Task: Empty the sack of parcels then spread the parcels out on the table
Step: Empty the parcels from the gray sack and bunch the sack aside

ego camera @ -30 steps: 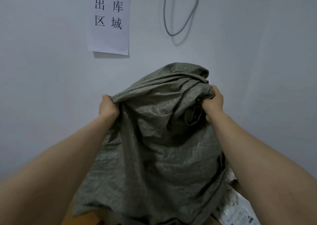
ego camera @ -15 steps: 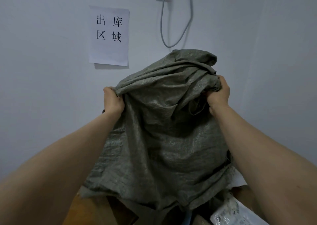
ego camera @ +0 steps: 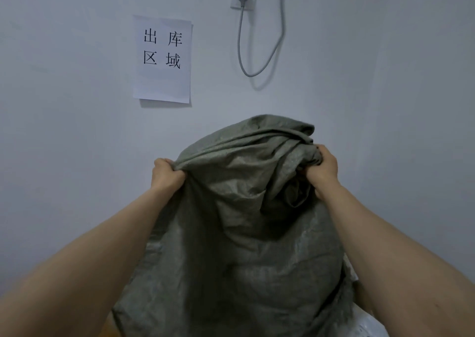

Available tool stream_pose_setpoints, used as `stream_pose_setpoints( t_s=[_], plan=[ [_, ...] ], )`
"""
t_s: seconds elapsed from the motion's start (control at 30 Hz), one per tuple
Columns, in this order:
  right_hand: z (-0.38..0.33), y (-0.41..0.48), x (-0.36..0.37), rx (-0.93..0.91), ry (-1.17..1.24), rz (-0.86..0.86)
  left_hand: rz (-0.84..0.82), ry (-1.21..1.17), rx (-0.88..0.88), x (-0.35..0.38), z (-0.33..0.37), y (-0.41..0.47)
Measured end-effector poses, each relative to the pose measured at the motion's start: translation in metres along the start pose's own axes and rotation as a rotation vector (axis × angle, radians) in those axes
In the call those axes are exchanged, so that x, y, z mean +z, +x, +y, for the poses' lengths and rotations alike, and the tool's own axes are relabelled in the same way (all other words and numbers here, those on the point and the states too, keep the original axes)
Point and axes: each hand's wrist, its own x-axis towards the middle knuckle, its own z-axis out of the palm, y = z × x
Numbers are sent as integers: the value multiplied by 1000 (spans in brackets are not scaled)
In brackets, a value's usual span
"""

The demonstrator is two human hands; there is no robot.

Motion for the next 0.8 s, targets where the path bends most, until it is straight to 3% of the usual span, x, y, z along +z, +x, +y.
stream_pose_setpoints(
  t_s=[0.1,0.2,0.27,0.33,0.4,0.47,0.57,0.63,0.8],
  plan=[
    [19,-13,0,9,-88,-40,-147,128,-103,-3,-36,-8],
    [19,-17,-1,18,-48,-11,-464,244,-140,-4,-54,-23],
    [15,-15,-2,48,4,23,-583,468,-111,-1,-61,-30],
    [11,-14,-3,96,73,60,-566,725,-98,4,-67,-36],
    [7,-13,-3,132,152,96,-480,808,-131,13,-70,-39],
    [5,-14,-5,151,208,117,-415,633,-221,22,-64,-41],
    [3,-14,-10,185,290,154,-293,62,-362,31,-42,-34],
    [0,-12,-13,201,356,189,-218,-147,-325,33,-24,-26],
    [-11,-10,-19,206,506,225,-149,-405,-218,35,19,-10]
  ],
)
